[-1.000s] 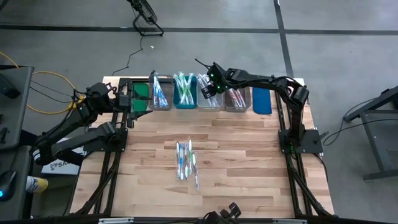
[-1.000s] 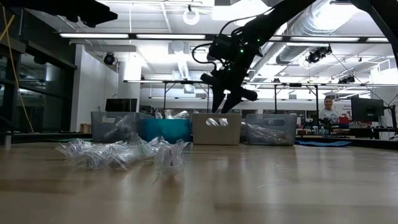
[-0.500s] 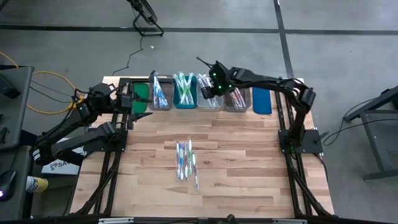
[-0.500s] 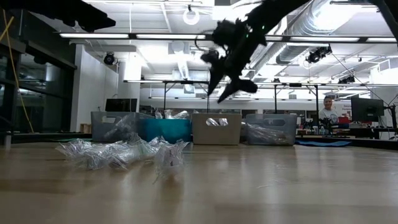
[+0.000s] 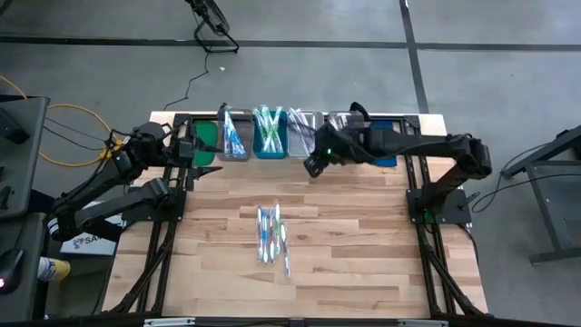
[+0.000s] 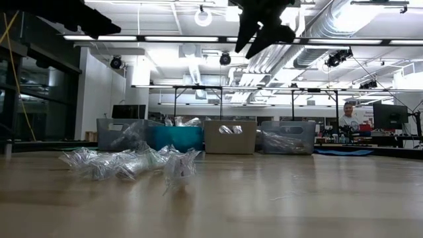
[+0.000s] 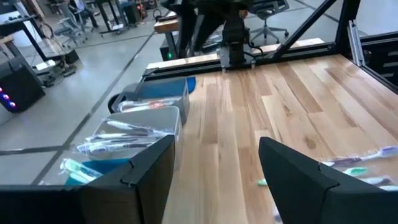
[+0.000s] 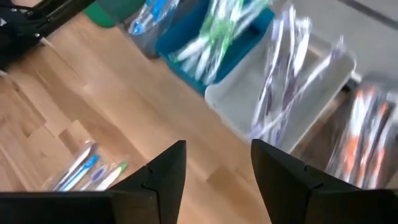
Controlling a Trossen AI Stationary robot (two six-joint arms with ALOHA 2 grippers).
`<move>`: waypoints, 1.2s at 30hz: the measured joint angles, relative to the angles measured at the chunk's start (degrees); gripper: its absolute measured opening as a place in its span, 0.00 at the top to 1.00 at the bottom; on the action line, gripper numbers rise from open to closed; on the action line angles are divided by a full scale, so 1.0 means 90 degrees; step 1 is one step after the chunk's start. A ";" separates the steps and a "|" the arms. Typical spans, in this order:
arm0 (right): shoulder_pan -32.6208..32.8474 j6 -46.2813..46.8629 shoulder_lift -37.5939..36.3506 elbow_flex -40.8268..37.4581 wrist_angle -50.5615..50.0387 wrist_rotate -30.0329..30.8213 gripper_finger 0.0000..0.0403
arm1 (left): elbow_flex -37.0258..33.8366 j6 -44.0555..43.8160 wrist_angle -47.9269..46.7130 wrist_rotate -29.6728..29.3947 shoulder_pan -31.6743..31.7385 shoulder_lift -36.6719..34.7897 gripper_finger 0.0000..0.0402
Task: Pick & Place Toothbrushes
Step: Put the purple toothbrush into the white bin
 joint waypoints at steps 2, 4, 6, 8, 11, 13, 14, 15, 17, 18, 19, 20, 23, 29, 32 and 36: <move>0.0258 0.0515 0.0002 -0.0002 -0.0230 0.0119 0.57 | 0.0000 0.0000 0.0004 0.0012 -0.0002 -0.0001 0.43; 0.0529 0.0980 0.0051 -0.0006 -0.0336 0.0150 0.57 | 0.0000 0.0102 0.0018 0.0107 0.0000 -0.0002 0.43; 0.0808 0.1414 0.0117 -0.0002 -0.0330 0.0182 0.57 | 0.0000 0.0445 0.0012 0.0298 0.0000 0.0000 0.43; 0.1098 0.1789 0.0203 -0.0005 -0.0316 0.0256 0.57 | 0.0000 0.0756 -0.0045 0.0492 -0.0001 -0.0002 0.43; 0.1534 0.2264 0.0258 -0.0005 -0.0276 0.0501 0.57 | 0.0000 0.0889 -0.0114 0.0662 -0.0002 -0.0002 0.43; 0.1850 0.2561 0.0254 -0.0005 -0.0294 0.0736 0.57 | 0.0000 0.0891 -0.0127 0.0758 -0.0002 -0.0002 0.43; 0.2013 0.2696 0.0250 -0.0005 -0.0298 0.0901 0.57 | 0.0000 0.0889 -0.0144 0.0773 -0.0002 -0.0002 0.43; 0.2188 0.2813 0.0250 -0.0005 -0.0313 0.1121 0.57 | 0.0000 0.0883 -0.0162 0.0780 -0.0002 -0.0002 0.43; 0.2547 0.3024 0.0253 -0.0005 -0.0403 0.1557 0.57 | 0.0000 0.0824 -0.0190 0.0781 -0.0002 -0.0002 0.43; 0.2713 0.3149 0.0253 -0.0005 -0.0471 0.1741 0.57 | 0.0000 0.0772 -0.0207 0.0783 -0.0002 -0.0002 0.43; 0.2863 0.3300 0.0253 -0.0005 -0.0562 0.1868 0.57 | 0.0000 0.0688 -0.0217 0.0784 -0.0002 -0.0002 0.43; 0.2997 0.3478 0.0253 -0.0005 -0.0692 0.1930 0.57 | 0.0000 0.0587 -0.0218 0.0784 -0.0002 -0.0002 0.43; 0.3333 0.3921 0.0253 -0.0005 -0.1035 0.2073 0.57 | 0.0000 0.0308 -0.0220 0.0787 -0.0002 -0.0002 0.43; 0.3861 0.4034 0.0253 -0.0008 -0.0887 0.2397 0.57 | 0.0000 0.0162 -0.0217 0.0780 -0.0002 -0.0002 0.43; 0.4012 0.3798 0.0230 -0.0379 0.0150 0.2456 0.57 | 0.0000 0.0104 -0.0203 0.0748 -0.0002 -0.0002 0.43; 0.3999 0.2776 0.0181 -0.1408 0.2978 0.2121 0.57 | 0.0000 0.0092 -0.0175 0.0729 -0.0002 -0.0002 0.43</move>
